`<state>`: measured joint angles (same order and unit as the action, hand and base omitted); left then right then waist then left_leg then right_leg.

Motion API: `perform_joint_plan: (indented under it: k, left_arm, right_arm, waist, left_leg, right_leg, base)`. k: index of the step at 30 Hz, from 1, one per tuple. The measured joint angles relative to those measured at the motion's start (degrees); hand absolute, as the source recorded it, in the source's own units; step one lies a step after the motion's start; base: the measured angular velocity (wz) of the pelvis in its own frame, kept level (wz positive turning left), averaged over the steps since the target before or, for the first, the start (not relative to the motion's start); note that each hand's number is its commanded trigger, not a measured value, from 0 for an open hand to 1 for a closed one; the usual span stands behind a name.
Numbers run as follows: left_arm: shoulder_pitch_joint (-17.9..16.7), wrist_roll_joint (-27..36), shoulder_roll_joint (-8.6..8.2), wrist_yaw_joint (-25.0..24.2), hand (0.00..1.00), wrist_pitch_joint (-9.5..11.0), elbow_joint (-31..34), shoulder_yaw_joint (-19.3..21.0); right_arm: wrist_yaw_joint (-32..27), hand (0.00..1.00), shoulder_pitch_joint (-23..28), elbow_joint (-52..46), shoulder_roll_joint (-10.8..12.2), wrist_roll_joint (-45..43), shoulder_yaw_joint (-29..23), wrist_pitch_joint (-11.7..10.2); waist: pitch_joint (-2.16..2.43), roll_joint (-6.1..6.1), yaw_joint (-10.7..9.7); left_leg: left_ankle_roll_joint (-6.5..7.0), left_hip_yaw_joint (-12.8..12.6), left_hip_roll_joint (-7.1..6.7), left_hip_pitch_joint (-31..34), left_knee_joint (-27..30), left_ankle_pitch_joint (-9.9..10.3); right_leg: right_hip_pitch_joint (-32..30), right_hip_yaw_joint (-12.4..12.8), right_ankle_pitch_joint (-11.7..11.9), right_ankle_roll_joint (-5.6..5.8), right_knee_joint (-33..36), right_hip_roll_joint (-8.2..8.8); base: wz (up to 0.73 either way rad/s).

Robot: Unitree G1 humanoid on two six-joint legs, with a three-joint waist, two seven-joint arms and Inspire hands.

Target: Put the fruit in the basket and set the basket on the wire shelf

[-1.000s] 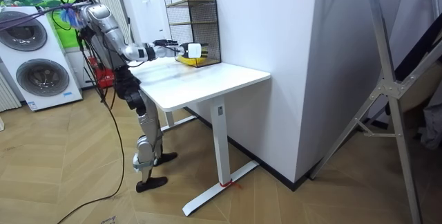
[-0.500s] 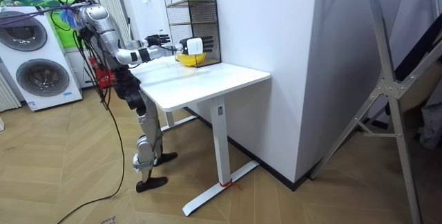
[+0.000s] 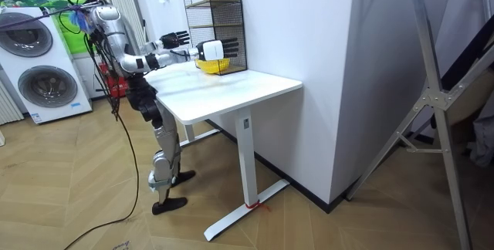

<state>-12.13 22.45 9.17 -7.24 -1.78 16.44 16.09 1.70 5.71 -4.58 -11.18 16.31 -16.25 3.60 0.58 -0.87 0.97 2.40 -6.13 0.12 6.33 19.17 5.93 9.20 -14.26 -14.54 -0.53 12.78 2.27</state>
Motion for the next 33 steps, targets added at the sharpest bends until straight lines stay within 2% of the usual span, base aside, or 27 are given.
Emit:
perform_joint_plan:
  k: [2, 4, 7, 9, 12, 17, 20, 22, 25, 27, 28, 30, 31, 33]
  left_arm:
    - [-0.16, 1.01, 0.48, -0.81, 0.00, 0.73, 0.62, 0.93]
    - [-0.86, 2.08, 0.62, -2.32, 0.00, 1.03, 1.87, 2.56]
    - [-1.57, 4.80, 0.62, -5.32, 0.00, 1.05, 3.62, 5.24]
    - [-1.69, 6.67, 0.64, -7.77, 0.00, 1.06, 5.71, 8.33]
    - [-1.69, 7.63, 0.96, -9.65, 0.00, 1.71, 8.44, 10.72]
    - [-1.66, 9.89, 1.56, -12.30, 0.00, 2.17, 10.05, 10.71]
    - [-1.65, 11.47, 1.87, -12.08, 0.00, 2.32, 10.53, 11.65]
    - [-1.63, 14.75, 2.67, -11.14, 0.00, 2.80, 10.62, 13.09]
    - [-1.70, 20.07, 3.31, -7.96, 0.00, 4.44, 11.47, 19.55]
    - [-1.77, 23.59, 3.77, -2.88, 0.00, 7.40, 11.33, 26.41]
    - [-1.80, 24.31, 3.89, -1.29, 0.00, 8.11, 11.26, 28.06]
    - [-3.20, 24.44, 3.99, 6.24, 0.00, 10.58, 10.91, 34.90]
    - [-3.62, 24.33, 4.11, 8.46, 0.00, 11.01, 10.65, 36.36]
    - [-5.50, 24.19, 5.28, 19.45, 0.00, 12.62, 8.65, 42.97]
  right_arm:
    - [-0.37, 0.00, 0.00, -0.94, -0.12, -0.05, -1.14, -0.05]
    - [-0.46, 0.00, 0.00, -1.79, -0.43, -0.27, -2.67, -0.64]
    - [-2.88, 0.00, 0.51, -4.82, -0.59, 0.24, -6.19, -1.05]
    - [-4.69, 0.00, 0.58, -7.11, -1.48, 1.94, -8.63, -1.09]
    - [-6.39, 0.00, 0.56, -9.87, -2.83, 3.57, -10.41, -1.24]
    - [-7.81, 0.00, 0.46, -10.15, -4.71, 3.59, -10.49, -2.39]
    - [-9.33, 0.00, 0.25, -10.15, -4.89, 3.69, -12.71, -2.44]
    - [-11.69, 0.00, -0.18, -10.15, -4.96, 3.71, -14.40, -3.03]
    - [-16.62, 0.00, -0.05, -10.14, -5.17, 3.71, -18.44, -5.06]
    - [-23.73, 0.00, 0.56, -10.03, -5.27, 3.48, -22.85, -7.36]
    - [-25.75, 0.00, 0.95, -10.01, -5.32, 3.49, -24.06, -7.97]
    - [-33.49, 0.00, 2.90, -9.80, -5.79, 3.51, -28.54, -9.88]
    - [-35.45, 0.00, 3.48, -9.79, -6.05, 3.43, -29.71, -10.20]
    - [-43.27, 0.00, 6.27, -9.03, -7.25, 3.56, -34.42, -11.67]
  waist:
    - [0.11, -0.17, -0.52]
    - [0.05, -0.08, -0.87]
    - [-0.35, 0.17, -0.78]
    - [-0.49, 0.10, -0.61]
    - [-0.44, 0.02, -0.54]
    - [-0.39, -0.18, -0.62]
    - [-0.45, -0.22, -0.59]
    - [-0.59, -0.10, -0.57]
    - [-0.57, -0.14, 0.08]
    - [-0.58, -0.16, 0.96]
    - [-0.64, -0.07, 0.96]
    - [-0.48, -0.28, 2.28]
    - [-0.43, -0.35, 2.51]
    - [-0.35, -0.06, 3.20]
  left_leg:
    - [0.09, 0.01, -0.11, -0.19, -0.54, -0.28]
    - [0.16, 0.03, -0.80, -0.70, -1.70, -0.95]
    - [0.16, 0.04, -0.81, -1.06, -2.69, -1.70]
    - [0.14, 0.04, -0.78, -0.72, -2.74, -1.70]
    - [0.09, -0.09, -0.77, -0.43, -2.94, -1.75]
    - [0.09, -0.13, -0.82, -0.31, -2.82, -1.75]
    - [0.09, 0.03, -0.84, -0.29, -2.96, -1.82]
    - [0.09, 0.05, -0.86, -0.27, -2.99, -1.87]
    - [0.06, 0.02, -0.79, 0.00, -3.02, -1.86]
    - [-0.07, -0.17, -0.88, -0.06, -3.50, -2.05]
    - [-0.05, -0.17, -0.87, -0.06, -3.52, -2.07]
    - [-0.06, -0.32, -0.95, -0.01, -3.49, -2.09]
    - [-0.07, -0.33, -0.95, 0.05, -3.46, -2.08]
    - [-0.08, -0.32, -1.05, 0.07, -3.51, -2.07]
  right_leg:
    - [0.03, 0.14, 0.08, -0.14, 0.00, -0.04]
    - [0.02, 0.16, 0.15, -0.25, -0.01, 0.17]
    - [-0.25, 0.06, 0.12, -0.20, -0.17, 0.48]
    - [-0.73, 0.14, 0.07, -0.11, -0.13, 0.53]
    - [-1.15, 0.13, 0.02, 0.09, -0.14, 0.55]
    - [-1.18, -0.03, 0.03, 0.11, -0.15, 0.53]
    - [-1.22, 0.02, 0.04, 0.10, -0.14, 0.51]
    - [-1.25, -0.01, 0.03, 0.09, -0.08, 0.50]
    - [-1.67, 0.11, -0.04, 0.14, 0.01, 0.56]
    - [-1.84, 0.19, -0.02, 0.16, -0.02, 0.64]
    - [-1.88, 0.18, -0.02, 0.15, -0.01, 0.63]
    - [-2.05, 0.08, -0.03, 0.19, 0.00, 0.75]
    - [-2.11, 0.08, -0.08, 0.20, 0.00, 0.77]
    - [-2.74, -0.08, -1.13, -0.09, 1.34, 1.29]
  base:
    - [0.03]
    - [0.06]
    - [0.01]
    - [-0.05]
    - [-0.04]
    - [0.00]
    - [0.01]
    - [0.02]
    - [-0.05]
    - [0.00]
    - [0.00]
    - [-0.04]
    - [-0.03]
    - [0.02]
